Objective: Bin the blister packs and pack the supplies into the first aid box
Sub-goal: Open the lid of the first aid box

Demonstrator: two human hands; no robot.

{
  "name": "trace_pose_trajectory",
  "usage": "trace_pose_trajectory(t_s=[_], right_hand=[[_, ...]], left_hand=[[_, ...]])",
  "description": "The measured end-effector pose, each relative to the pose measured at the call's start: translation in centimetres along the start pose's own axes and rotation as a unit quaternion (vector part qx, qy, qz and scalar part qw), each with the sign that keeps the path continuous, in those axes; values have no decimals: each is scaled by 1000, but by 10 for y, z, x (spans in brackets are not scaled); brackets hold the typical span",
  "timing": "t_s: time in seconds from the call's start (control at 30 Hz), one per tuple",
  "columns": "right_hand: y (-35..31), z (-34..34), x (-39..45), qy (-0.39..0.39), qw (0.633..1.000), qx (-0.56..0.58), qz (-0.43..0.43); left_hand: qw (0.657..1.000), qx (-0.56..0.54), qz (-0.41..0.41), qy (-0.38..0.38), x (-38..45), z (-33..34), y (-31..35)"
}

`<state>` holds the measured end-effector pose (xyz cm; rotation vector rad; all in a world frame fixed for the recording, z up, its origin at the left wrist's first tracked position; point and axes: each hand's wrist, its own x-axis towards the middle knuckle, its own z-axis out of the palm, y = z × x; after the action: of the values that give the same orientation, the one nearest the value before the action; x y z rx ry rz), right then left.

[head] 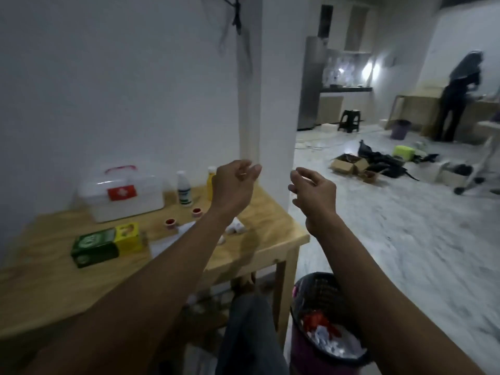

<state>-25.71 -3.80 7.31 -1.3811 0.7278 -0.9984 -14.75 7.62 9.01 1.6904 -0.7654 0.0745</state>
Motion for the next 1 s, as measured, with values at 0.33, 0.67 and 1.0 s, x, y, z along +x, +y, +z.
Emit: trace_pose_trajectory(t_s=[0.33,0.67,1.0], right_hand=[[32,105,-38,-202,979,-22,-6],[53,186,-61,-275,960,-39,-17],[57,292,-42,-247,967,-55,-40]], left_hand=[[985,85,-65,135,-25,-115,-51],[971,105,-91,194,-29,-186,-103],[952,122,-99,262,28,-245,-166]])
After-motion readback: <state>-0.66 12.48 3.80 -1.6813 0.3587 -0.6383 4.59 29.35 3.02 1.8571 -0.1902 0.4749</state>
